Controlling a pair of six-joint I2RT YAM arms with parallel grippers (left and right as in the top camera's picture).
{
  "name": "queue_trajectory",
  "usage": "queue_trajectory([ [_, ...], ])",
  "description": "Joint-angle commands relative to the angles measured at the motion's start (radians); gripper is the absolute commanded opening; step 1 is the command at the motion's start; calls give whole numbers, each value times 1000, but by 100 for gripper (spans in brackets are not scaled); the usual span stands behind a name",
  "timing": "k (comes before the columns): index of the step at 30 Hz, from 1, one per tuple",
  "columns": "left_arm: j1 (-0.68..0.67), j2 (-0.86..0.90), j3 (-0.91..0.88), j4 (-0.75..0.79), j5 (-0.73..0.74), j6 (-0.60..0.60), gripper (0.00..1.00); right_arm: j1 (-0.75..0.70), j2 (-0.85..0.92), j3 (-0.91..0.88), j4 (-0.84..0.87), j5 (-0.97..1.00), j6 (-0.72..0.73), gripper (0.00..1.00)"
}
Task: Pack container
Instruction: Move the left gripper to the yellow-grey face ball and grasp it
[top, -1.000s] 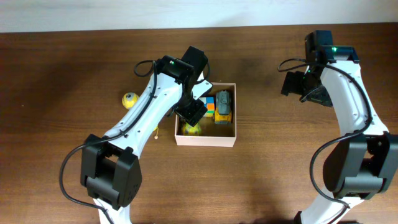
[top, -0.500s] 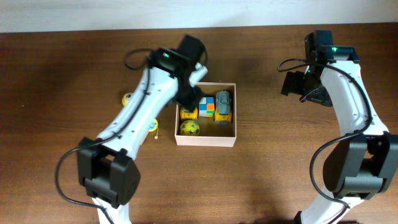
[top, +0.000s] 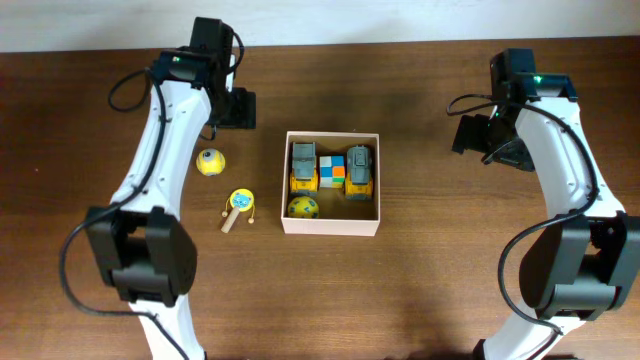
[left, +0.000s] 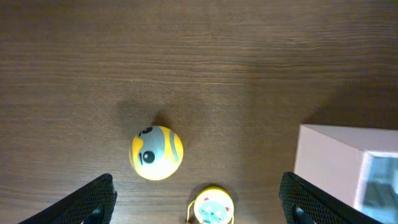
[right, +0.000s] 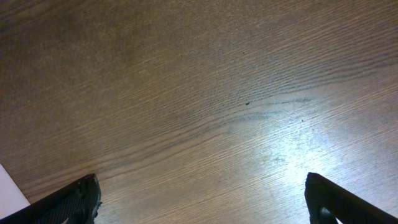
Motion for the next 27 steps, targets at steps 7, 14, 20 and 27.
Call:
queue_trajectory([
  [7, 39, 143, 8, -6, -6, -43, 86, -5, 4, -2, 0, 9, 7, 99],
  [14, 92, 154, 8, -58, -15, -72, 86, -5, 4, -2, 0, 9, 7, 99],
  [20, 93, 197, 8, -107, -11, -78, 86, -5, 4, -2, 0, 9, 7, 99],
  [27, 93, 267, 8, -122, 11, -78, 86, -5, 4, -2, 0, 9, 7, 99],
])
